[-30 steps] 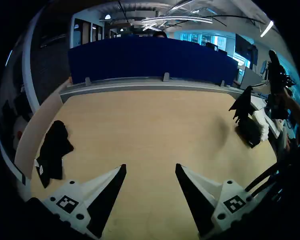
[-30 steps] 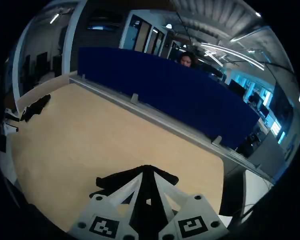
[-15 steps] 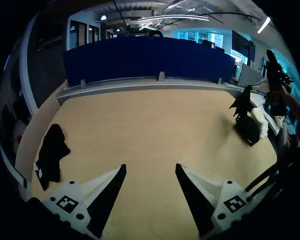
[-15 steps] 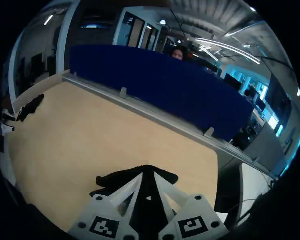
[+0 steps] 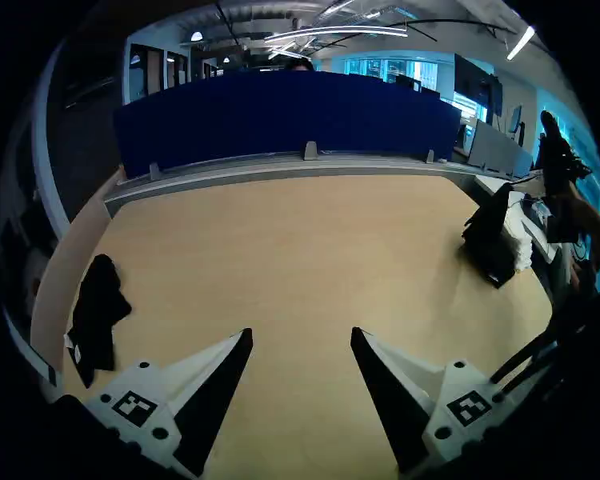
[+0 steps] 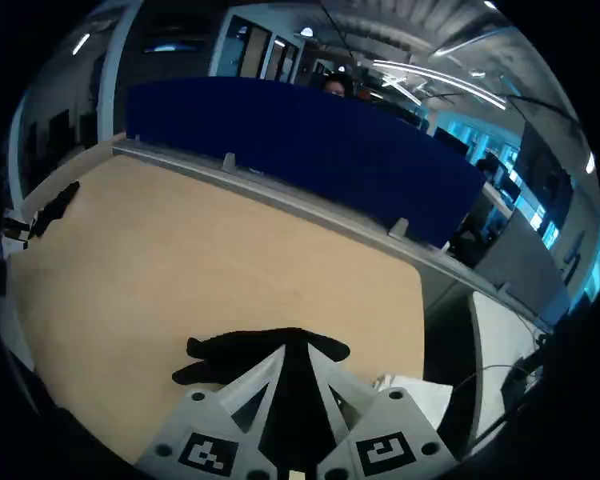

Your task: Fold towel

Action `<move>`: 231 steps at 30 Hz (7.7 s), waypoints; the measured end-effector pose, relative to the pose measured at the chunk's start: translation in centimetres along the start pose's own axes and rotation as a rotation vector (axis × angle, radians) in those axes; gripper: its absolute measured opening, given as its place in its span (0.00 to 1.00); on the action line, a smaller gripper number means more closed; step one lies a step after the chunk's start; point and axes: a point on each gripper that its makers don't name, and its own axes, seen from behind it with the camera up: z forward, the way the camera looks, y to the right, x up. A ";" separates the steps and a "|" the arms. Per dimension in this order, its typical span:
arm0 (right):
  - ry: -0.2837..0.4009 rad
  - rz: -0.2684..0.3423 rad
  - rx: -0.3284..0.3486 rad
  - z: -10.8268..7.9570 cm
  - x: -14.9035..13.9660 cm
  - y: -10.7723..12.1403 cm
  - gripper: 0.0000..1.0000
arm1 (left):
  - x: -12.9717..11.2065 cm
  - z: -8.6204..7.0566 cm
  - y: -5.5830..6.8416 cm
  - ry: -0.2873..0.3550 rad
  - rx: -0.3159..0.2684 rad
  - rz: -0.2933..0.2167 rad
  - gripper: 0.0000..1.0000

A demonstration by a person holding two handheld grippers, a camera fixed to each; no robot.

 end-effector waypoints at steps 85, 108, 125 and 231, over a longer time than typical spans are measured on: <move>-0.198 0.320 -0.150 0.4 -19.0 -1.0 1.00 | -0.6 -0.5 1.1 -0.019 -0.006 0.054 0.91; -0.217 0.278 -0.061 4.0 -18.7 -4.5 1.00 | -1.4 -1.3 -0.1 -0.025 0.027 0.042 0.91; -0.106 0.267 -0.060 5.9 -11.0 -0.9 1.00 | -1.1 -1.2 -0.2 -0.024 0.036 0.035 0.91; 0.609 0.326 -0.262 -8.7 10.7 -16.4 1.00 | 14.6 -6.8 -11.4 0.654 0.172 -0.084 0.91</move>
